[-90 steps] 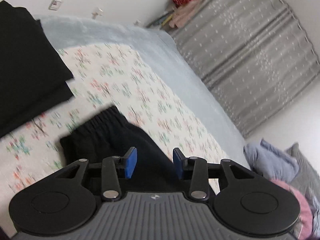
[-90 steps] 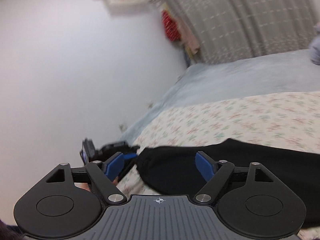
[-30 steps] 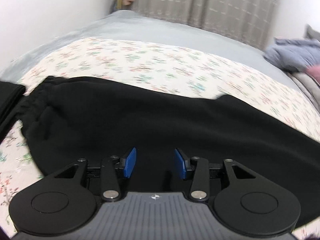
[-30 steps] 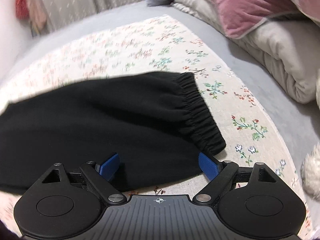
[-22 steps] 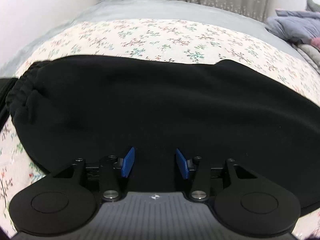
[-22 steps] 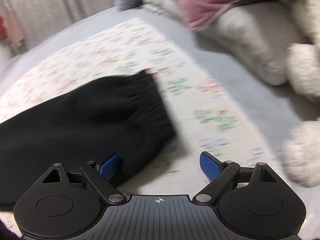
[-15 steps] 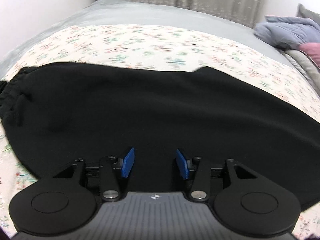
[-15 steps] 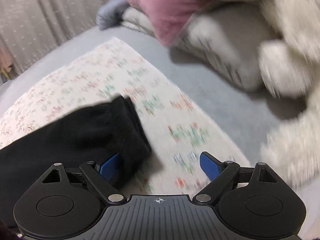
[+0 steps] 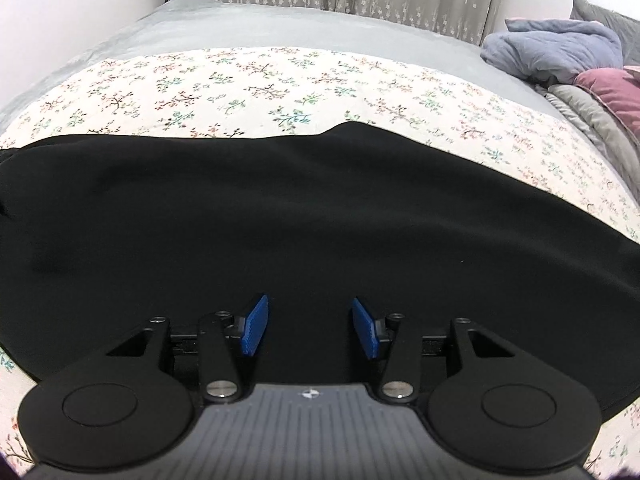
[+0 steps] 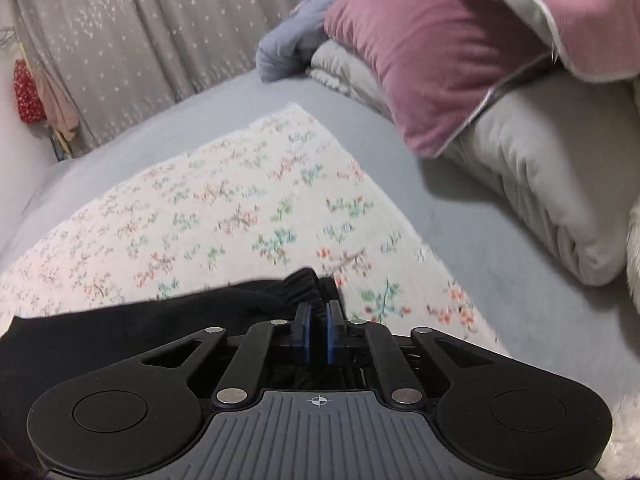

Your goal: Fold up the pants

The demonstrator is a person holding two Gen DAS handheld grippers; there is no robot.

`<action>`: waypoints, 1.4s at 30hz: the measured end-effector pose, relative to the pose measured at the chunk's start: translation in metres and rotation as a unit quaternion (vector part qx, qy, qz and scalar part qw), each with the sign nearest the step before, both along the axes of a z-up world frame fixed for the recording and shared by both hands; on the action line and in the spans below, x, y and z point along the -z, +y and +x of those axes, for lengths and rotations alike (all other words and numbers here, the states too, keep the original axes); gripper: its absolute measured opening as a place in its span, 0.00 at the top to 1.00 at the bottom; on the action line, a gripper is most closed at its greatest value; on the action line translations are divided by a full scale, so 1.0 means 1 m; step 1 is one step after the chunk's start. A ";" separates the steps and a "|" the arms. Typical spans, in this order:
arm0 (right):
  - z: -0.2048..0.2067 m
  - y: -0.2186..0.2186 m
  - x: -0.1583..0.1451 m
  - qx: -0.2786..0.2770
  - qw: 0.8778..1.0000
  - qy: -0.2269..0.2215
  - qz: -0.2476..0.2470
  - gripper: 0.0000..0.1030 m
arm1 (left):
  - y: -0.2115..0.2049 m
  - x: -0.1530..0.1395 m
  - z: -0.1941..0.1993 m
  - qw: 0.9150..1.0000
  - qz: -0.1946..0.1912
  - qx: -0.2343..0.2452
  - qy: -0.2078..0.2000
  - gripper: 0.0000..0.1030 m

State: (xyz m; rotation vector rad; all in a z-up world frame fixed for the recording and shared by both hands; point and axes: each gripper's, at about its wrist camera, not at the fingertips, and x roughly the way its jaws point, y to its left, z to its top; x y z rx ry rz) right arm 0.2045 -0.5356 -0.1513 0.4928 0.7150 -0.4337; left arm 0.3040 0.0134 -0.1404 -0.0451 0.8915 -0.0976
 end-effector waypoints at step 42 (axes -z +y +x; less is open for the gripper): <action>0.088 0.142 -0.017 -0.071 0.988 0.030 -0.137 0.51 | 0.091 -0.002 0.013 0.989 -0.105 -0.101 0.036 0.53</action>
